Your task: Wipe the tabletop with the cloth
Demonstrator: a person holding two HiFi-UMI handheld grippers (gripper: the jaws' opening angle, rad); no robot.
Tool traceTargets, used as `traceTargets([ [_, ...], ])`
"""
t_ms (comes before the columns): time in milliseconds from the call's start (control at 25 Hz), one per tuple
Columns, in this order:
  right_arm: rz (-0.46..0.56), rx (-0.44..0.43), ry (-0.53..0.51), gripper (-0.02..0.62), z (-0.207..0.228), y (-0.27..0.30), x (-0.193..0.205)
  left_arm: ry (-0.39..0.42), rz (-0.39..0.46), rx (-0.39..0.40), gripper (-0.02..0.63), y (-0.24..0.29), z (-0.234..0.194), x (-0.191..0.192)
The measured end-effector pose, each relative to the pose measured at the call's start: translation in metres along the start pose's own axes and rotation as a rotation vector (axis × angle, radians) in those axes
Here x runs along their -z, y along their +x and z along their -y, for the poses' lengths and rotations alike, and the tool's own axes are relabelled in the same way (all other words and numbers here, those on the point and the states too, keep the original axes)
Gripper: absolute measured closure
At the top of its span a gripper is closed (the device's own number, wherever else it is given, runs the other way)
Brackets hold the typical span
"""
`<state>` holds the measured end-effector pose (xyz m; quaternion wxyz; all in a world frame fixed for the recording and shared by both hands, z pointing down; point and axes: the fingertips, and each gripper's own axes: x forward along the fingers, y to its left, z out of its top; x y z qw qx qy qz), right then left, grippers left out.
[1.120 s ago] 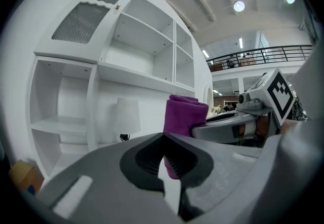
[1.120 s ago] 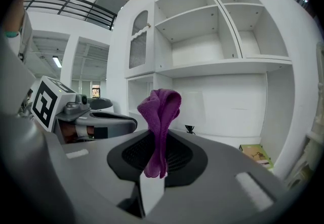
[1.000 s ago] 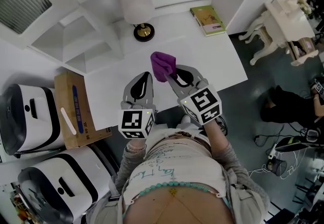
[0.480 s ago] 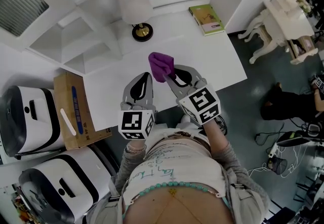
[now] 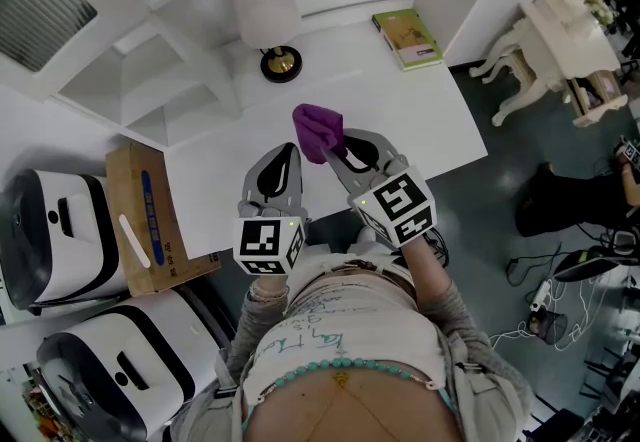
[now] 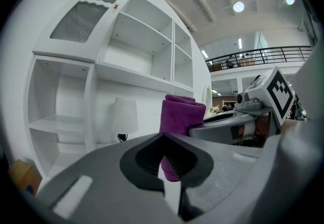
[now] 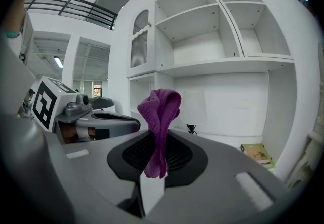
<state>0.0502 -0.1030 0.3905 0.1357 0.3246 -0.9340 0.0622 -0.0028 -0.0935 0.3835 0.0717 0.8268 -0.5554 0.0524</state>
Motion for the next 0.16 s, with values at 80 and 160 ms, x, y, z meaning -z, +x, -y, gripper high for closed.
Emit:
traceTargets([
  [80, -0.001, -0.002, -0.001, 0.520, -0.0008, -0.0004, 0.0001, -0.001, -0.001, -0.001, 0.606, -0.0006, 0.0002, 0.0004],
  [160, 0.000, -0.005, -0.002, 0.520, -0.0017, -0.0007, -0.0002, -0.001, -0.001, -0.002, 0.606, -0.0014, 0.0002, 0.0005],
])
